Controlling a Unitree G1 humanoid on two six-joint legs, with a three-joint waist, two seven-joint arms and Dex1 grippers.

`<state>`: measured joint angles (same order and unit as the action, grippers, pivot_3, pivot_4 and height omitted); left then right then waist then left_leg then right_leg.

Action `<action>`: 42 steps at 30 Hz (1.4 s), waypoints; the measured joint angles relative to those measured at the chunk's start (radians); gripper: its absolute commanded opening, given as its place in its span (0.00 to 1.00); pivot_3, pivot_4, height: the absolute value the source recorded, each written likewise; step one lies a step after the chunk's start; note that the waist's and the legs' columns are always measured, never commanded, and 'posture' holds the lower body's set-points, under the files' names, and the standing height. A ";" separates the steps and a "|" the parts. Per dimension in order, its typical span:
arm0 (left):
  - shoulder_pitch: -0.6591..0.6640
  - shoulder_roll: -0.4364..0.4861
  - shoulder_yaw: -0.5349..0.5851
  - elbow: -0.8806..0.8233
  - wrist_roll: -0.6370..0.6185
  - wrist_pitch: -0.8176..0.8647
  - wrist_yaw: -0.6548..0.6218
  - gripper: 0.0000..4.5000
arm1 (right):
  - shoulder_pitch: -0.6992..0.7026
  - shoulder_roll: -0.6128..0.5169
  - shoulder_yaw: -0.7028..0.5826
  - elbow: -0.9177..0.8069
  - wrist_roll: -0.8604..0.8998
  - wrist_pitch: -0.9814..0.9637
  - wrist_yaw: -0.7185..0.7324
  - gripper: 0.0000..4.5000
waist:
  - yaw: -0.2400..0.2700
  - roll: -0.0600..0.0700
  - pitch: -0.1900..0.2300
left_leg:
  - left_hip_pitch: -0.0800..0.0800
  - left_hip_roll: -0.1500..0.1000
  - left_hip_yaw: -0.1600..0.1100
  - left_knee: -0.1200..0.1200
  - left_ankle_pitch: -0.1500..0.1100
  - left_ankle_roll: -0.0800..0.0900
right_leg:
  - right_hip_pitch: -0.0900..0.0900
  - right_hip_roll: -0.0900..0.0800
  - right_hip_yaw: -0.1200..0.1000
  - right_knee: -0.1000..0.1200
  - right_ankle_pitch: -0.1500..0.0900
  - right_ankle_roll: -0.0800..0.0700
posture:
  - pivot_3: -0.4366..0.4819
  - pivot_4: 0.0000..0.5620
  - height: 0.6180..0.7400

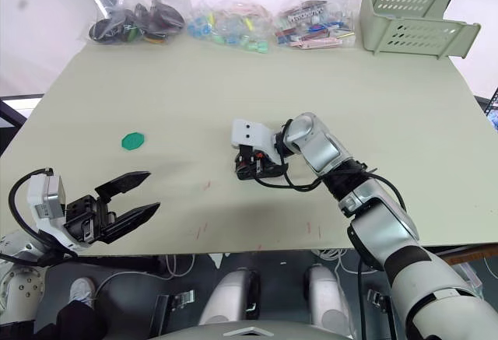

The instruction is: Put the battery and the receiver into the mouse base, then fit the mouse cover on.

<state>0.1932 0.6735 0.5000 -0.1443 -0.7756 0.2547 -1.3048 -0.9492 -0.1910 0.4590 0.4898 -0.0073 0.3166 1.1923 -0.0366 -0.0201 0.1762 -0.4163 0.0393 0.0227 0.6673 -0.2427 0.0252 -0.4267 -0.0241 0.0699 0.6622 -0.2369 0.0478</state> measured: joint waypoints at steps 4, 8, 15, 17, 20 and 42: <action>-0.001 0.000 0.000 0.004 0.001 -0.002 0.000 1.00 | 0.057 -0.032 -0.132 -0.103 0.112 0.072 -0.005 0.31 | -0.005 0.000 0.000 | -0.001 0.000 -0.001 0.000 0.000 0.000 | 0.000 -0.001 0.001 0.000 0.001 0.002 | 0.48 0.27 1.00; -0.007 -0.005 -0.003 0.006 0.002 -0.005 0.001 1.00 | 0.207 -0.065 -0.281 -0.259 0.195 0.083 -0.095 0.31 | -0.004 -0.001 0.000 | -0.001 -0.001 -0.001 -0.002 0.000 0.000 | 0.000 0.000 -0.001 0.000 0.001 0.002 | 0.48 0.27 1.00; -0.040 0.006 -0.019 0.028 0.005 -0.002 -0.010 1.00 | 0.433 -0.030 -0.392 -0.346 0.331 0.072 -0.161 0.31 | -0.010 -0.001 0.000 | 0.000 0.001 0.000 -0.001 0.000 0.000 | 0.000 0.006 0.001 0.000 0.001 0.002 | 0.48 0.27 1.00; -0.057 0.013 -0.023 0.052 0.007 0.000 -0.021 1.00 | 0.471 0.000 -0.398 -0.358 0.340 0.029 -0.183 0.31 | -0.010 -0.001 0.000 | 0.001 0.002 0.000 -0.001 0.000 0.000 | 0.000 0.007 0.001 0.001 0.001 0.002 | 0.48 0.27 1.00; -0.080 0.024 -0.039 0.079 0.008 0.001 -0.041 1.00 | 0.512 0.040 -0.384 -0.326 0.325 -0.036 -0.225 0.31 | -0.010 -0.001 0.000 | 0.001 0.002 0.000 -0.001 0.000 0.000 | 0.000 0.007 0.001 0.001 0.001 0.001 | 0.48 0.27 1.00; -0.043 -0.009 -0.033 0.089 0.040 0.085 0.202 1.00 | 0.711 -0.221 -0.534 -0.533 0.401 -0.156 -0.304 0.31 | -0.004 -0.004 -0.003 | 0.002 0.000 -0.002 -0.001 0.000 0.000 | 0.003 -0.001 0.000 -0.002 0.001 0.002 | 0.48 0.27 1.00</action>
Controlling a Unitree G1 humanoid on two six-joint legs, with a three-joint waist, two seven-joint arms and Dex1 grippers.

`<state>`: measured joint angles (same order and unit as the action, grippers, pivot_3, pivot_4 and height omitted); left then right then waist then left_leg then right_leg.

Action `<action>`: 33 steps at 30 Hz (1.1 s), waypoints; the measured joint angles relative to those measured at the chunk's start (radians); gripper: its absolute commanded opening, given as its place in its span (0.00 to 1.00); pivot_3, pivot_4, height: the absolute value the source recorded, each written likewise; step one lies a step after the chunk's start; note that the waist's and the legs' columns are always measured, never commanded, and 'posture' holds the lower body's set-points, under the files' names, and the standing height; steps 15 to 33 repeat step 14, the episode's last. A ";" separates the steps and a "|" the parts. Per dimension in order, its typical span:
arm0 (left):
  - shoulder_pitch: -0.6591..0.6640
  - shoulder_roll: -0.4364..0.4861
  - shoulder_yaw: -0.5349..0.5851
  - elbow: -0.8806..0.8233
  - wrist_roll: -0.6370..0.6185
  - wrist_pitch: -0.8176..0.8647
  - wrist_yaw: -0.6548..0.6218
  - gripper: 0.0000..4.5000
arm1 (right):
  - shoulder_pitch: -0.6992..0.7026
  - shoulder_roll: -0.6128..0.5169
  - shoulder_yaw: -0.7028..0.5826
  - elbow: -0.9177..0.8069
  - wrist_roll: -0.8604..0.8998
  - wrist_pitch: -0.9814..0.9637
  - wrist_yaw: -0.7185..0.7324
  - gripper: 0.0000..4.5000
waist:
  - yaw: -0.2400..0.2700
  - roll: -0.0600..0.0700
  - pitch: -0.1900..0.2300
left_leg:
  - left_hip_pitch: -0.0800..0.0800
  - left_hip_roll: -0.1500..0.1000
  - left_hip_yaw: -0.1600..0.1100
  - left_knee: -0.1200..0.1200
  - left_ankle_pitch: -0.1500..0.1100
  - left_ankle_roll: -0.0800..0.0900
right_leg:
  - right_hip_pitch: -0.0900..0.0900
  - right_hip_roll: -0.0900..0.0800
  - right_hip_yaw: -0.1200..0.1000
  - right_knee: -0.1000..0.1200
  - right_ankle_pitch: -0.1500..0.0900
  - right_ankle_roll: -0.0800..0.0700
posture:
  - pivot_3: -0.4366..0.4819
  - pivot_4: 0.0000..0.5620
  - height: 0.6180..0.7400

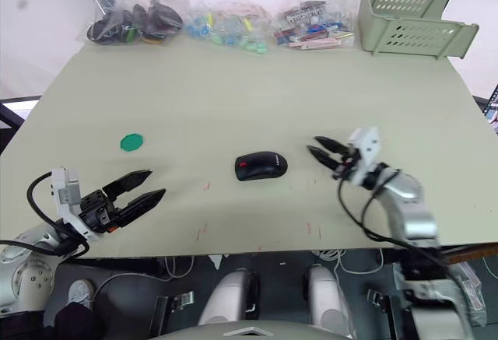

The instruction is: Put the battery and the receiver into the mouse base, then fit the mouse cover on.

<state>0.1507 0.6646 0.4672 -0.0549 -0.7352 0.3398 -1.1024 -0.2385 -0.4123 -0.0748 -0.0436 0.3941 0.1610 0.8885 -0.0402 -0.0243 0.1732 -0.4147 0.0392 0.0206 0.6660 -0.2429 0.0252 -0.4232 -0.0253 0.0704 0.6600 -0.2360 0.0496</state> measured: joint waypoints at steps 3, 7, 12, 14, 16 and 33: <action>0.025 -0.010 0.008 -0.021 0.005 0.003 0.045 1.00 | 0.116 -0.069 -0.031 -0.105 0.072 0.085 0.014 0.49 | 0.001 0.001 0.000 | 0.000 0.000 0.001 0.000 0.000 0.000 | 0.000 0.001 0.000 0.000 -0.001 -0.001 | 0.48 0.27 1.00; 0.092 -0.018 0.027 -0.024 0.012 0.005 0.076 1.00 | 0.264 -0.185 -0.141 -0.166 0.121 0.156 0.030 0.91 | 0.001 0.000 0.001 | 0.000 0.000 0.002 0.002 0.000 0.000 | 0.001 0.001 0.001 0.000 -0.003 -0.003 | 0.48 0.27 1.00; 0.157 -0.023 0.062 -0.031 0.017 0.002 0.087 1.00 | 0.414 -0.251 -0.243 -0.268 0.166 0.193 0.044 0.99 | 0.000 0.000 0.000 | 0.001 0.001 0.001 0.003 0.000 0.000 | 0.001 0.001 0.001 0.001 -0.005 0.001 | 0.48 0.27 1.00; 0.162 -0.022 0.072 -0.031 0.017 0.002 0.094 1.00 | 0.434 -0.257 -0.259 -0.274 0.169 0.197 0.044 0.99 | 0.001 0.000 0.000 | 0.001 0.001 0.000 0.003 0.000 0.000 | 0.001 0.001 0.002 0.001 -0.005 0.001 | 0.48 0.27 1.00; 0.162 -0.022 0.072 -0.031 0.017 0.002 0.094 1.00 | 0.434 -0.257 -0.259 -0.274 0.169 0.197 0.044 0.99 | 0.001 0.000 0.000 | 0.001 0.001 0.000 0.003 0.000 0.000 | 0.001 0.001 0.002 0.001 -0.005 0.001 | 0.48 0.27 1.00; 0.162 -0.022 0.072 -0.031 0.017 0.002 0.094 1.00 | 0.434 -0.257 -0.259 -0.274 0.169 0.197 0.044 0.99 | 0.001 0.000 0.000 | 0.001 0.001 0.000 0.003 0.000 0.000 | 0.001 0.001 0.002 0.001 -0.005 0.001 | 0.48 0.27 1.00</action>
